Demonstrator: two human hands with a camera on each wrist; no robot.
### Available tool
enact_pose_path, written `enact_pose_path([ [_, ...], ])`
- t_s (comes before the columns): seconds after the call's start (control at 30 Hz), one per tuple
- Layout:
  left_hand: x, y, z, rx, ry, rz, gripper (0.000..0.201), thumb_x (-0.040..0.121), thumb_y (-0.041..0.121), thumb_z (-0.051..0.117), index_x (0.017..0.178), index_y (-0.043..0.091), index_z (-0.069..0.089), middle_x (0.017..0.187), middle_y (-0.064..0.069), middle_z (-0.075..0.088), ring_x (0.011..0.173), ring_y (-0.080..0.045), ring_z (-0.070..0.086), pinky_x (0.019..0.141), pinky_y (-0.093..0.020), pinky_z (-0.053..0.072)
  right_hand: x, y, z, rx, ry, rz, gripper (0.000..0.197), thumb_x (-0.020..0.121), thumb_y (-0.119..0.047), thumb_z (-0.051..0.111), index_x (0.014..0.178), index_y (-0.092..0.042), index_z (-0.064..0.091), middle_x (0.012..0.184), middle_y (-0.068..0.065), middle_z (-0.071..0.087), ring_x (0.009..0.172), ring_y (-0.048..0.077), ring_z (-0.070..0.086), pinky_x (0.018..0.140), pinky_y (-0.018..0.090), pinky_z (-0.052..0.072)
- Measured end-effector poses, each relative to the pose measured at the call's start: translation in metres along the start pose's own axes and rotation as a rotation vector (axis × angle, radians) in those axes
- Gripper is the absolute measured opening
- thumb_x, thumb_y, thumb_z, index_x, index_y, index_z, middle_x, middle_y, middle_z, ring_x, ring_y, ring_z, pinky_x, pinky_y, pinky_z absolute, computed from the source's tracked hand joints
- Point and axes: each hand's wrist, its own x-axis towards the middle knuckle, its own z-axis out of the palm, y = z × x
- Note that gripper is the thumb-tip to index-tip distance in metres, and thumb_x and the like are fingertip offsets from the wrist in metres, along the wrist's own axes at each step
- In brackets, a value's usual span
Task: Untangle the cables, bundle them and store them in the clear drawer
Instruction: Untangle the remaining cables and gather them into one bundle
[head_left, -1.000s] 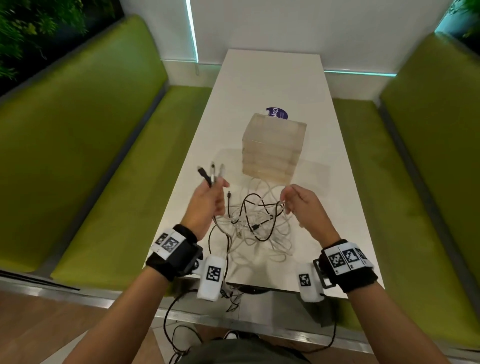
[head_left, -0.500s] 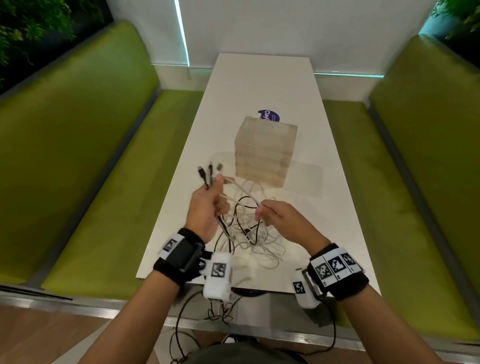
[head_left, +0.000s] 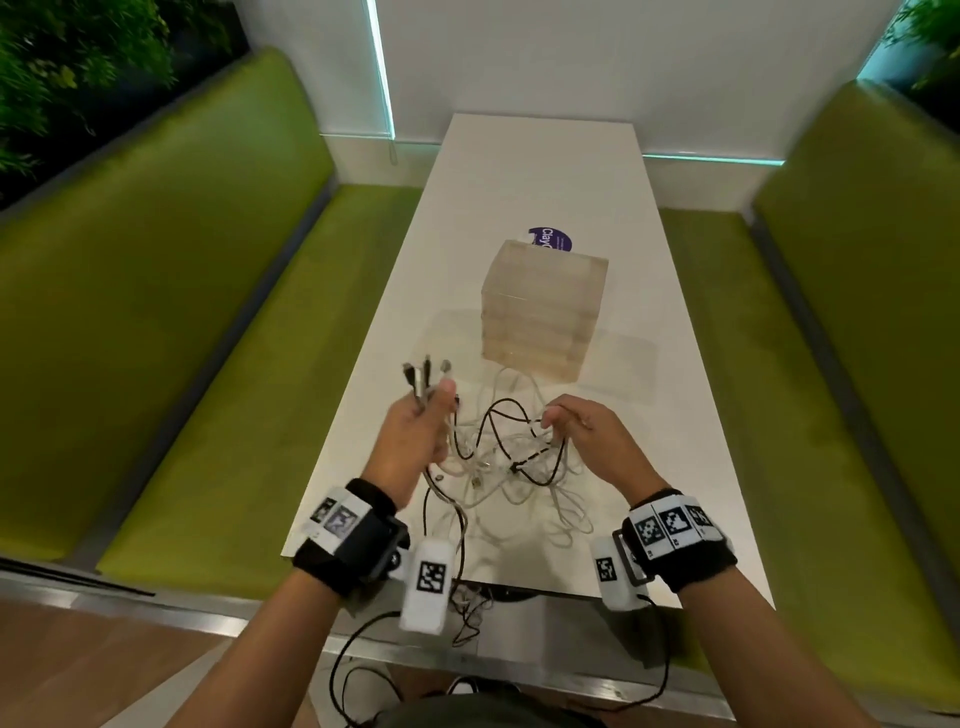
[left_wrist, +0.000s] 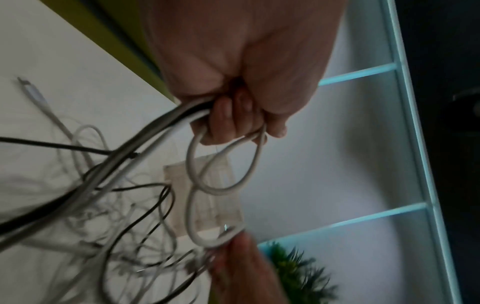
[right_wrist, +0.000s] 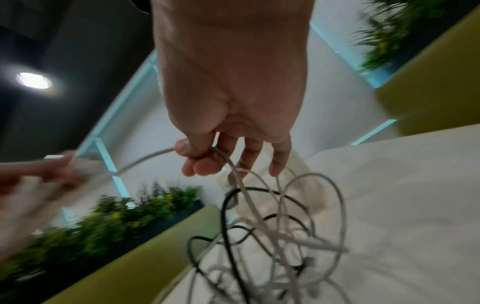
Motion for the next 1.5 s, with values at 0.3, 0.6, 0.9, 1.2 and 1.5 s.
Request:
enact_pose_path([
  [0.3, 0.001, -0.002, 0.04, 0.306, -0.243, 0.064, 0.024, 0.095, 0.022, 0.057, 0.072, 0.018, 0.052, 0.04, 0.017, 0.04, 0.037, 0.001, 0.036, 0.044, -0.014, 0.029, 0.002, -0.03, 0.012, -0.172, -0.063, -0.154, 0.025, 0.087, -0.024, 0.042, 0.084, -0.016, 0.066, 0.063, -0.009, 0.055, 0.073, 0.009, 0.045, 0.071, 0.03, 0.037],
  [0.6, -0.003, 0.009, 0.024, 0.164, -0.282, -0.003, 0.034, 0.096, 0.023, 0.055, 0.062, 0.021, 0.052, 0.051, 0.008, 0.025, 0.042, -0.007, 0.022, 0.041, -0.019, 0.023, 0.011, -0.004, 0.004, -0.454, -0.149, -0.154, 0.023, 0.097, -0.025, 0.046, 0.093, -0.018, 0.067, 0.094, -0.009, 0.065, 0.095, 0.015, 0.04, 0.091, 0.037, 0.031],
  [0.9, -0.008, 0.052, 0.0, -0.183, -0.075, 0.139, 0.036, 0.096, 0.016, 0.05, 0.061, 0.013, 0.045, 0.042, 0.01, 0.026, 0.036, -0.006, 0.02, 0.038, -0.02, 0.018, 0.023, 0.027, -0.007, -0.663, -0.067, 0.09, 0.063, 0.085, -0.056, 0.009, 0.101, -0.024, 0.061, 0.106, -0.004, 0.056, 0.114, 0.021, 0.039, 0.091, 0.033, 0.023],
  [1.2, 0.008, 0.002, 0.026, 0.307, -0.086, 0.103, 0.036, 0.092, 0.031, 0.061, 0.066, 0.021, 0.039, 0.047, 0.014, 0.034, 0.042, -0.004, 0.029, 0.048, -0.027, 0.027, 0.017, -0.024, 0.016, -0.622, -0.039, -0.151, 0.022, 0.083, -0.011, 0.051, 0.1, -0.014, 0.066, 0.115, 0.004, 0.06, 0.121, 0.027, 0.044, 0.105, 0.043, 0.023],
  [1.5, 0.004, 0.002, 0.048, 0.282, -0.197, 0.081, 0.02, 0.088, 0.026, 0.067, 0.073, 0.02, 0.053, 0.044, 0.02, 0.05, 0.038, 0.004, 0.04, 0.043, -0.013, 0.031, 0.008, -0.048, 0.023, -0.551, -0.056, -0.123, 0.035, 0.084, -0.039, 0.024, 0.082, -0.018, 0.052, 0.109, 0.005, 0.059, 0.106, 0.026, 0.044, 0.086, 0.033, 0.025],
])
